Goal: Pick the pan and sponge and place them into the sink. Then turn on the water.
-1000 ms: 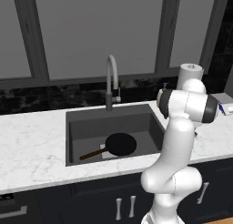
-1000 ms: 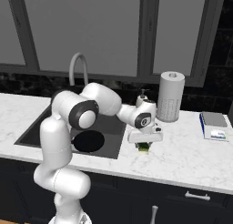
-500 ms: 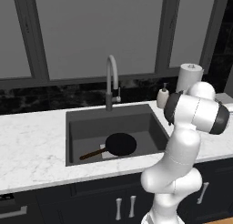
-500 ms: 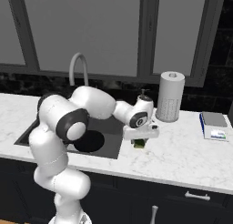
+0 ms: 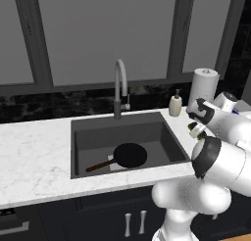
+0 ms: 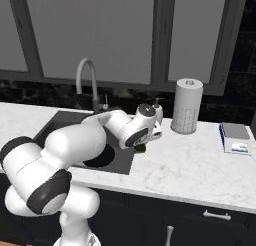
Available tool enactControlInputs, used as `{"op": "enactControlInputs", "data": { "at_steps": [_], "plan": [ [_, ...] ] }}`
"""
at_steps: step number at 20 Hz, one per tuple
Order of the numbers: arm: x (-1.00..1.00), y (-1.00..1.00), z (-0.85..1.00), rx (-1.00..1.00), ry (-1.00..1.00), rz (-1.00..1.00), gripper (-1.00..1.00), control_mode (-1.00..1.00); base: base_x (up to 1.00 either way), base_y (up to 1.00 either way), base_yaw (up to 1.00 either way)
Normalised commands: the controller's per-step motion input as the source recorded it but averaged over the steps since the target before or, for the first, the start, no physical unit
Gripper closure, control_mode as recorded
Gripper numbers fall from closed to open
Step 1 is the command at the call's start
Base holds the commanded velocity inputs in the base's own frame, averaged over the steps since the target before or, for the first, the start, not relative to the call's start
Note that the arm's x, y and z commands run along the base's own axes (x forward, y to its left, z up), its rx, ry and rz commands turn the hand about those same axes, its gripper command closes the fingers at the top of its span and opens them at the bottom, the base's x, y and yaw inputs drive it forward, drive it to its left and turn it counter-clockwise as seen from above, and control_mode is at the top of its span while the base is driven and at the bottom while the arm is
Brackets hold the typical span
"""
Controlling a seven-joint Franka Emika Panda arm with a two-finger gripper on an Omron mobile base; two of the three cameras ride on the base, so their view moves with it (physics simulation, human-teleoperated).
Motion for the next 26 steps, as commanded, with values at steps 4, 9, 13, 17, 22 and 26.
{"op": "enactControlInputs", "data": {
  "at_steps": [4,9,13,17,22,26],
  "plan": [
    [0.00,0.85,0.35,0.05,-0.06,0.12,1.00,-1.00,0.00,0.00,0.00],
    [0.23,0.59,0.37,0.08,0.19,0.18,1.00,-1.00,0.00,0.00,0.00],
    [0.34,0.59,0.10,0.05,0.28,0.10,1.00,-1.00,0.00,0.00,0.00],
    [0.40,0.43,-0.23,0.01,0.17,0.07,1.00,-1.00,0.00,0.00,0.00],
    [0.46,0.34,-0.53,0.08,0.12,0.05,1.00,-1.00,0.00,0.00,0.00],
    [0.36,0.37,-0.56,0.05,0.03,0.01,1.00,-1.00,0.00,0.00,0.00]
  ]
}}
